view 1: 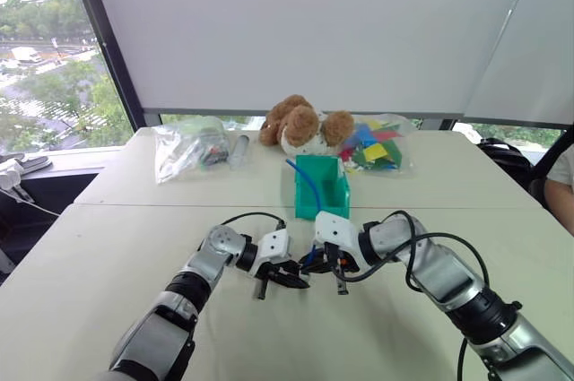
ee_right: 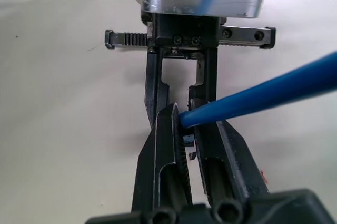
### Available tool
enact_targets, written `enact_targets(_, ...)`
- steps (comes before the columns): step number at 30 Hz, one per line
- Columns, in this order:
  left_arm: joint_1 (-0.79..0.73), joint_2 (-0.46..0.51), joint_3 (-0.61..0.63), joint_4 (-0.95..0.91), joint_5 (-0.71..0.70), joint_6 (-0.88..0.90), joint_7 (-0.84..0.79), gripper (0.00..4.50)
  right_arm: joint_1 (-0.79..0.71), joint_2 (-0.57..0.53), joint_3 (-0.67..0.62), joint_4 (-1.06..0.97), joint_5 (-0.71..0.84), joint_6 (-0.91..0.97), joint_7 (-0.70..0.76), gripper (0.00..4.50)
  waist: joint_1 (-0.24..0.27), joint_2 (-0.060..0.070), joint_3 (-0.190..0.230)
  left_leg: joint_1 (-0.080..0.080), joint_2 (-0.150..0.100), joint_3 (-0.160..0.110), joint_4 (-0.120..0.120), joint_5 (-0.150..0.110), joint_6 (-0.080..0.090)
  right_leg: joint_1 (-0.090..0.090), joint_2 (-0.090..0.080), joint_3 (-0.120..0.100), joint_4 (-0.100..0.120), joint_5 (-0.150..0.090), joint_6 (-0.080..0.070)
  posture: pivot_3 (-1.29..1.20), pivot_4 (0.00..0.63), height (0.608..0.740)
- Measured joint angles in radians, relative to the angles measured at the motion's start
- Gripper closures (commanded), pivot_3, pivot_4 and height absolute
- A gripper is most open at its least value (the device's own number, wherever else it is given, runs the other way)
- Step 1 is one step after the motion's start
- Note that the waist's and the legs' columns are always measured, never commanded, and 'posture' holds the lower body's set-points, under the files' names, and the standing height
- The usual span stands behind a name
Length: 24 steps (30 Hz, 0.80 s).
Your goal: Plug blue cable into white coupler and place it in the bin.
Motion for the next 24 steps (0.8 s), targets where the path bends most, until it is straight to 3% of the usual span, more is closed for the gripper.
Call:
enact_targets(8, 0.071, 0.092, 0.048, -0.148, -0.035, 0.125, 0.003, 0.03, 0.005, 0.004, -0.05, -0.009, 0.047, 0.084, -0.023, 4.5, -0.007, 0.001, 0.001, -0.003, 0.0, 0.0, -0.002, 0.0, 0.0, -0.005, 0.0, 0.0, 0.001, 0.0, 0.0, 0.0, 0.15, 0.74)
enact_targets(15, 0.156, 0.219, 0.181, -0.372, -0.133, 0.296, 0.053, 0.03, -0.081, -0.011, -0.177, 0.022, 0.109, 0.145, -0.064, 4.5, -0.004, 0.003, 0.005, -0.004, 0.0, 0.0, -0.002, 0.0, 0.0, -0.006, -0.002, 0.001, 0.001, 0.0, 0.0, 0.0, 0.15, 0.74)
enact_targets(20, 0.237, 0.269, 0.274, -0.523, -0.199, 0.421, 0.152, 0.03, -0.334, 0.015, -0.249, 0.293, 0.125, 0.115, -0.104, 4.5, -0.01, 0.004, 0.005, -0.004, 0.0, 0.0, -0.004, 0.0, 0.0, -0.007, -0.002, 0.001, 0.001, 0.0, 0.0, 0.0, 0.15, 0.74)
enact_targets(24, 0.306, 0.284, 0.306, -0.621, -0.232, 0.508, 0.215, 0.03, -0.498, 0.081, -0.259, 0.635, 0.11, 0.045, -0.125, 4.5, -0.022, 0.004, 0.006, -0.004, -0.001, 0.001, -0.005, 0.0, -0.001, -0.008, -0.002, 0.001, 0.001, 0.0, 0.0, 0.0, 0.15, 0.74)
